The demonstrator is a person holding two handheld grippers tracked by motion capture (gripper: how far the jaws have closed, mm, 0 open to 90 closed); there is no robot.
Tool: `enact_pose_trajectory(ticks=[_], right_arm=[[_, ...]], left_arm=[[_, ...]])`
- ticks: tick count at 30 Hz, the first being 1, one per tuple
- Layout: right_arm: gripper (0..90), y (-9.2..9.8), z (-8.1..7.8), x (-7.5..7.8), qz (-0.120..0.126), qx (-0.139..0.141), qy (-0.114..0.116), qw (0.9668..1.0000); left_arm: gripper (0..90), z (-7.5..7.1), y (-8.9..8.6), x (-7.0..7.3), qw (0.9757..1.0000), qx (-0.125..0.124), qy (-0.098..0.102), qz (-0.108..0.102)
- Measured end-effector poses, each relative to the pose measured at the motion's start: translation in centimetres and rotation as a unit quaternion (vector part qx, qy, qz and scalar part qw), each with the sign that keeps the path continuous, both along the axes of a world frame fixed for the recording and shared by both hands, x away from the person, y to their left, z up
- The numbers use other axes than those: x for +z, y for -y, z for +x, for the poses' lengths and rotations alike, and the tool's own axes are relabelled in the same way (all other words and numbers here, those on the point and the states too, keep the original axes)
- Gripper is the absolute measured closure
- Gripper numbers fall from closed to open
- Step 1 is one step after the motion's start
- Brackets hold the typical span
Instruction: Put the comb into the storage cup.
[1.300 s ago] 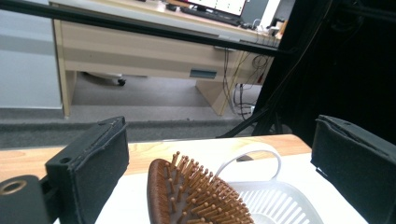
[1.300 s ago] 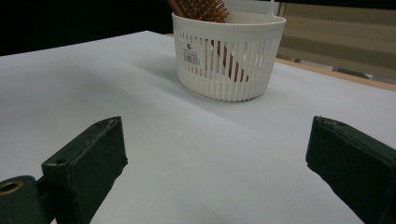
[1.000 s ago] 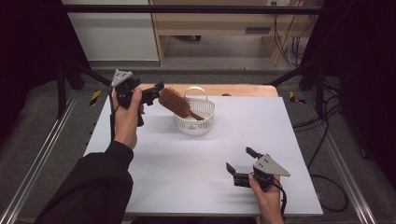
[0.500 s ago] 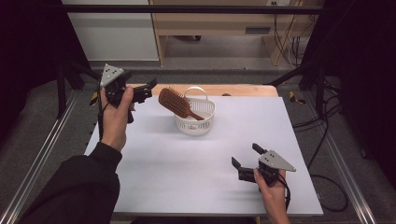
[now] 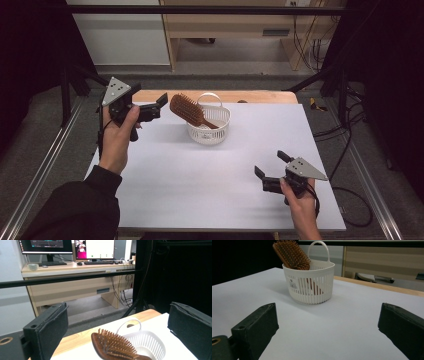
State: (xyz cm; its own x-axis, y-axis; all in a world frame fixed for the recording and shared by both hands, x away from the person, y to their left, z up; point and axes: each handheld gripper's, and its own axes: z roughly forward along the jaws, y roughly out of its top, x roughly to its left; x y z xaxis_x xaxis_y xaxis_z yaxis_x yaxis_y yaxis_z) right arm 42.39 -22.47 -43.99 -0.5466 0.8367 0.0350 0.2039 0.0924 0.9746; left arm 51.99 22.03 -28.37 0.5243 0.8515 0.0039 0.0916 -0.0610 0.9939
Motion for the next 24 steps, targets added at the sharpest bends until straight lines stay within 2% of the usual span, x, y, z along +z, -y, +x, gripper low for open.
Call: enact_pose_trajectory(ticks=[5, 8, 16, 24], right_arm=[[3.6, 0.4, -0.1, 0.4, 0.000, -0.006, -0.003, 1.0000], [3.5, 0.5, -0.3, 0.5, 0.003, -0.011, -0.002, 0.9999], [3.2, 0.9, -0.6, 0.4, 0.008, -0.009, -0.001, 0.9999], [3.3, 0.7, -0.7, 0.5, -0.003, 0.000, -0.002, 1.0000]], left_arm=[[3.1, -1.3, -1.1, -0.5, 0.9999, -0.006, 0.001, -0.009], [3.0, -2.1, -1.8, -0.5, 1.0000, -0.001, 0.007, -0.003], [3.0, -4.6, -4.0, -0.7, 0.9998, 0.009, 0.009, -0.012], [2.5, -6.6, -5.7, -1.8, 0.9998, 0.016, 0.015, -0.001]])
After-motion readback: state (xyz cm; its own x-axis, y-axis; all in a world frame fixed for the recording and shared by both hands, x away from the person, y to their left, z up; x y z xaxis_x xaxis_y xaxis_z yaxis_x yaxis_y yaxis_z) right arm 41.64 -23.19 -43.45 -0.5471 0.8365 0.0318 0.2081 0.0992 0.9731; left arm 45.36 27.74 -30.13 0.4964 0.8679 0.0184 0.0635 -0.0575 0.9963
